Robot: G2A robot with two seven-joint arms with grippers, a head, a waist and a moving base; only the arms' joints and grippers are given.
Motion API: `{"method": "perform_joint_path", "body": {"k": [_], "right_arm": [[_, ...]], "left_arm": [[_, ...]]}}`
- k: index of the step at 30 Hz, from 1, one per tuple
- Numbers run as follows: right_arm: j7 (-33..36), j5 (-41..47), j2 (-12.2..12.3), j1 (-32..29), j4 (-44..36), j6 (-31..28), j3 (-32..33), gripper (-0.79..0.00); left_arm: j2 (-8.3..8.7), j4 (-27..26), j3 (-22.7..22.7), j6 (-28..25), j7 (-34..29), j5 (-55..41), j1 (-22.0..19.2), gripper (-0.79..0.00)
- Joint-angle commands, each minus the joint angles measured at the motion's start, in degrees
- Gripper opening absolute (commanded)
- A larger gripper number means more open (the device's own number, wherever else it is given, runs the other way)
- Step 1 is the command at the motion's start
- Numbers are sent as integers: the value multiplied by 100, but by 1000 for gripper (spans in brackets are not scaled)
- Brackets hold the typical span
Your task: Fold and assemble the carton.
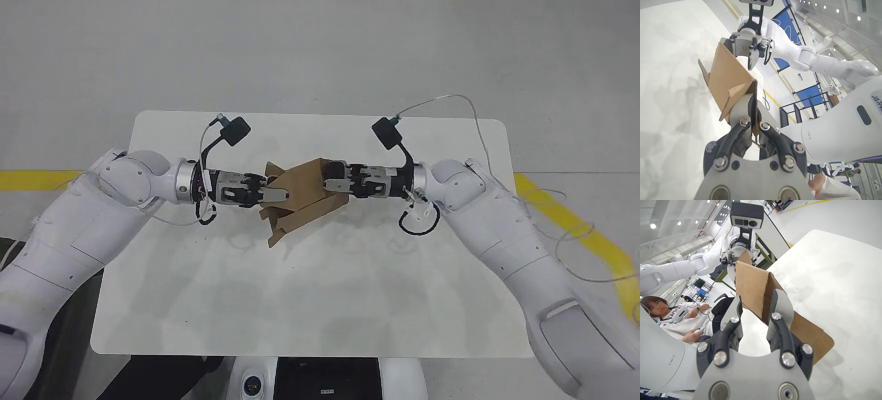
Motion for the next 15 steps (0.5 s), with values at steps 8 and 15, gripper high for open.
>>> {"method": "perform_joint_path", "body": {"k": [8, 15], "right_arm": [[-1, 141, -33, 62, -2, -1, -265, -514], [-1, 269, -66, 180, 48, -1, -505, -520]], "left_arm": [[64, 16, 254, -106, 107, -44, -142, -785], [97, 57, 446, -176, 178, -83, -242, -785]]}}
